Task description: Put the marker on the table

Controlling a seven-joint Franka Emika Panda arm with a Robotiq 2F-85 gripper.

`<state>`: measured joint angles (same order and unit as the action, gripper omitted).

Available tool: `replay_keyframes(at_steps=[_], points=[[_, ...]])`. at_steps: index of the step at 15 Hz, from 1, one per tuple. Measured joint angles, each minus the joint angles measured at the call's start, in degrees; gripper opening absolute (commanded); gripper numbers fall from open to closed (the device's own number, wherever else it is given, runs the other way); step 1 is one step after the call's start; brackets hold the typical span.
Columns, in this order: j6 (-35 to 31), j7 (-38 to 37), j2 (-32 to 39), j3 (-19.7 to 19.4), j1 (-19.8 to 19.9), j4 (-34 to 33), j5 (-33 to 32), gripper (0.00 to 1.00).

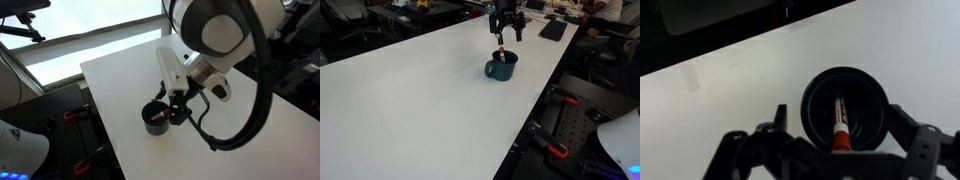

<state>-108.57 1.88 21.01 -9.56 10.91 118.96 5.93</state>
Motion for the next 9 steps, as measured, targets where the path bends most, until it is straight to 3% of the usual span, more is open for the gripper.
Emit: replay_keyframes(at_steps=[7,9], points=[[-1.6,0.0,3.8,0.0,0.0,-2.4,0.0,1.0],[-1.8,0.0,4.7,0.0,0.0,-3.2,0.0,0.79]])
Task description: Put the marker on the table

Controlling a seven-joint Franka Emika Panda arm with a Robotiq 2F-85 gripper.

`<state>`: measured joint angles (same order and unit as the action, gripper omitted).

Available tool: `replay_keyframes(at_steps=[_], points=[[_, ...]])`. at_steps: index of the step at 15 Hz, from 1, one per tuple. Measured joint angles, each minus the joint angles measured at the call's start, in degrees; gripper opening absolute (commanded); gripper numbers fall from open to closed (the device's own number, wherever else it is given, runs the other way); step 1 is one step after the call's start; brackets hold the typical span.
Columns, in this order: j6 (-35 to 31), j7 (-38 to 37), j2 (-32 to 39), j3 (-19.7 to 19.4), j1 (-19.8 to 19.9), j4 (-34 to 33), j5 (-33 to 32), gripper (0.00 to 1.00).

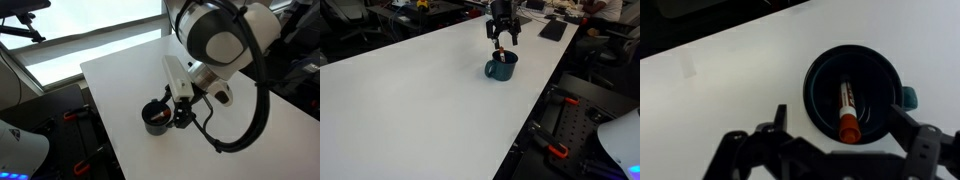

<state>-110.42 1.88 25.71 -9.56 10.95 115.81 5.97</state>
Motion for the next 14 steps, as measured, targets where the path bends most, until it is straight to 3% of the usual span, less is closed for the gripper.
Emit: replay_keyframes(at_steps=[2,5,9,10,12,14], points=[[-0.3,0.0,0.7,0.0,0.0,-0.6,0.0,0.7],[-0.6,0.0,1.4,0.0,0.1,-1.2,0.0,0.74],[-0.7,0.0,1.8,0.0,0.2,-1.4,0.0,0.66],[-0.7,0.0,1.8,0.0,0.2,-1.4,0.1,0.43],[-0.8,0.0,1.8,0.0,0.4,-1.4,0.1,0.38],[-0.8,0.0,1.9,0.0,0.6,-1.4,0.2,0.22]])
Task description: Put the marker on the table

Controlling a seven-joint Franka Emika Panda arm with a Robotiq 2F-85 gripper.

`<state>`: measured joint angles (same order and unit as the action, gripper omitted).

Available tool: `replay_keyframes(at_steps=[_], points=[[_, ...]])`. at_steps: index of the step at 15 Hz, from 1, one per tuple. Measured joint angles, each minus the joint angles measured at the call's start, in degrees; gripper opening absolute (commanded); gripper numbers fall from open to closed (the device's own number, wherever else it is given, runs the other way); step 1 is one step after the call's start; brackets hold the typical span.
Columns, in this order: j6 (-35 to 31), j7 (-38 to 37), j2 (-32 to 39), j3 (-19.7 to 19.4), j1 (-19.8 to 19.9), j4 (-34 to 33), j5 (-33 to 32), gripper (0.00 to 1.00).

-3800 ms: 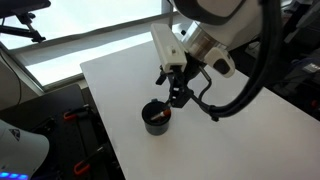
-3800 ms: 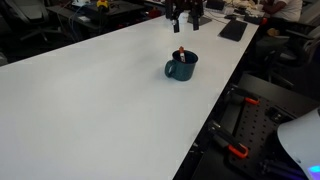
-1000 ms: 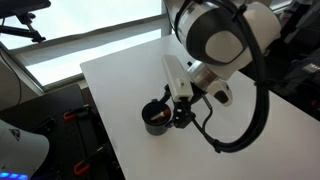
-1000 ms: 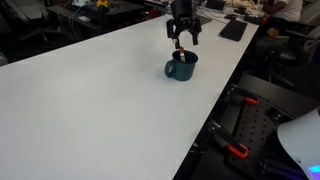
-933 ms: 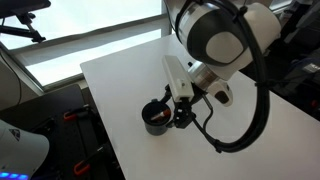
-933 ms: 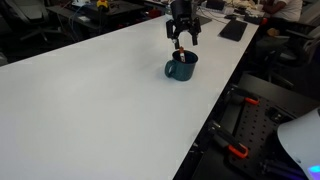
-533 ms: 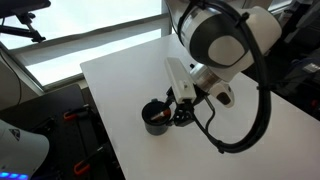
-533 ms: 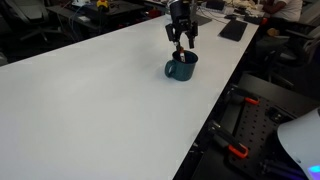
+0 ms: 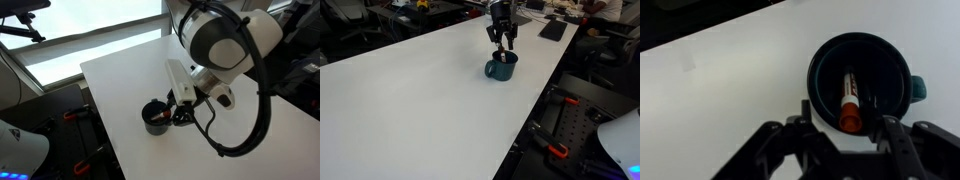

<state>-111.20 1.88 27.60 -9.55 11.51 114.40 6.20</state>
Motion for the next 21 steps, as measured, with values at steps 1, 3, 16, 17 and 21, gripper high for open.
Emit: replay_keyframes(at_steps=[1,3,16,17,21], points=[[0.0,0.0,0.0,0.0,0.1,0.0,0.1,0.16],[0.0,0.0,0.1,0.0,0.3,-0.1,0.1,0.02],[0.1,0.0,0.1,0.0,1.0,-1.3,1.9,0.05],[0.1,0.0,0.1,0.0,1.0,-1.3,1.9,0.05],[0.1,0.0,0.1,0.0,1.1,-1.3,2.0,0.05]])
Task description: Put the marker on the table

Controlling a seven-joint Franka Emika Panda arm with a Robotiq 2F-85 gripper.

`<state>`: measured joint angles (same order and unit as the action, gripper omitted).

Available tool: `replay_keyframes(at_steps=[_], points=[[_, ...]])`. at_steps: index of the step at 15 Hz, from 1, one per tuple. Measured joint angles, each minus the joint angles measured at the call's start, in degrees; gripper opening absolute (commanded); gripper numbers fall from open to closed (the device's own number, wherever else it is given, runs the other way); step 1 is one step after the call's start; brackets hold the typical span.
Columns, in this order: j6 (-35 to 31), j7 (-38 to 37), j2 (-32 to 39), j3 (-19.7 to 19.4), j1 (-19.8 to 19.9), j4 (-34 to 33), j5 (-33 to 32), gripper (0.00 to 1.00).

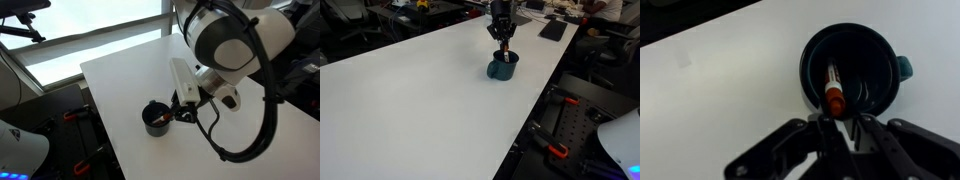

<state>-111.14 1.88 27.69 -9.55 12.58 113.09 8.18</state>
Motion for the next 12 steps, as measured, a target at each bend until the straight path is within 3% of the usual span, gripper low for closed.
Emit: replay_keyframes(at_steps=[12], points=[[0.0,-3.3,-2.3,0.0,-0.4,-4.3,0.0,0.05]])
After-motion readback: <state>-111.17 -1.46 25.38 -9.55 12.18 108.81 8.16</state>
